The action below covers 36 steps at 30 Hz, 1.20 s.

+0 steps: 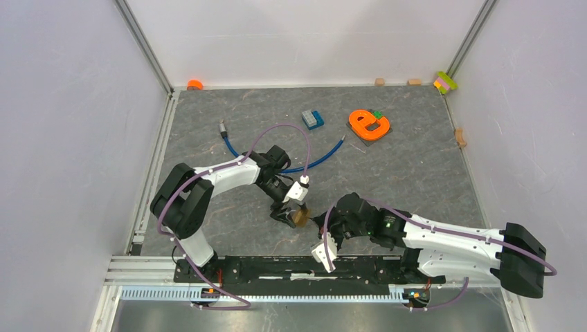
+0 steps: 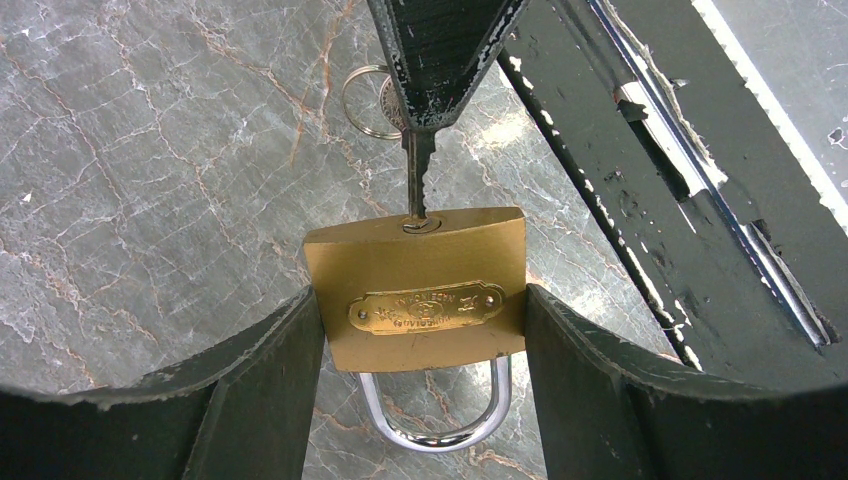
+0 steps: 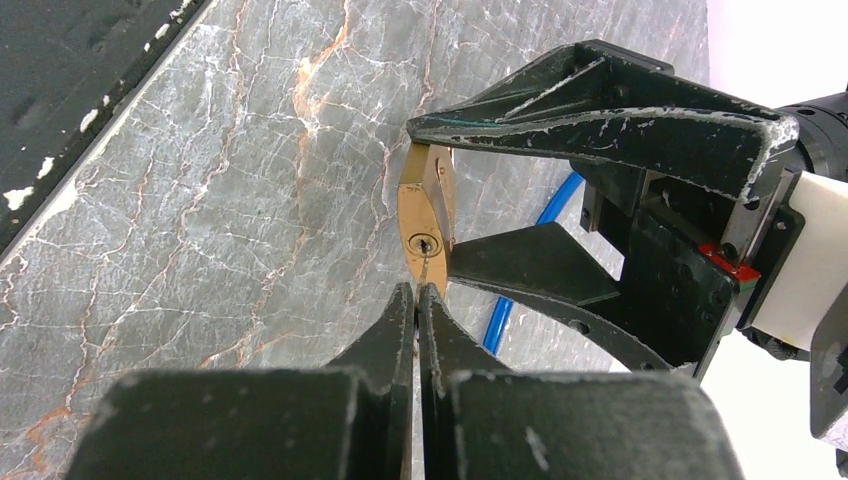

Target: Unlock with the key

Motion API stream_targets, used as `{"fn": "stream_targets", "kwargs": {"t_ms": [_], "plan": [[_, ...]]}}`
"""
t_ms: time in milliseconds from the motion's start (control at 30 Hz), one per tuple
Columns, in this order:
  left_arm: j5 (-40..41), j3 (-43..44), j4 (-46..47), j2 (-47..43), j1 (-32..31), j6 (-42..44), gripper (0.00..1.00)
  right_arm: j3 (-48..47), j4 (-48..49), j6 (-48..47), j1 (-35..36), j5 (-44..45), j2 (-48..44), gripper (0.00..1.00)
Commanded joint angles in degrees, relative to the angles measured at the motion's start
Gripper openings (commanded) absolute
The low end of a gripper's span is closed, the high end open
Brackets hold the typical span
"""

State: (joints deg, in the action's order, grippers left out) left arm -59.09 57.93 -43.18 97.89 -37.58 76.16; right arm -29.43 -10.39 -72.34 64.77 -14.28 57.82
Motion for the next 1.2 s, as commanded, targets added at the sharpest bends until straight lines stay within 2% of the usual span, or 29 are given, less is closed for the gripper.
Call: {"fn": "stream_targets", "kwargs": {"t_ms": [0,733,900,1167], "plan": [[-5.5,2.0,0.2,-0.7,0.1,2.1,0.02,-0.5,2.2,-0.5,0.4,0.2,0.1,0.0],[-5.9,1.8,0.3,-0.9,0.0,1.8,0.02,0.1,2.5,-1.5,1.1,1.3,0.5,0.0],[-6.2,3.6,-4.4,0.3,0.0,5.6,0.02,0.3,2.8,-2.2,1.2,1.8,0.8,0.0],[-5.8,3.8,-4.5,0.2,0.1,5.7,0.02,0.6,2.7,-2.2,1.4,1.7,0.6,0.0]]}}
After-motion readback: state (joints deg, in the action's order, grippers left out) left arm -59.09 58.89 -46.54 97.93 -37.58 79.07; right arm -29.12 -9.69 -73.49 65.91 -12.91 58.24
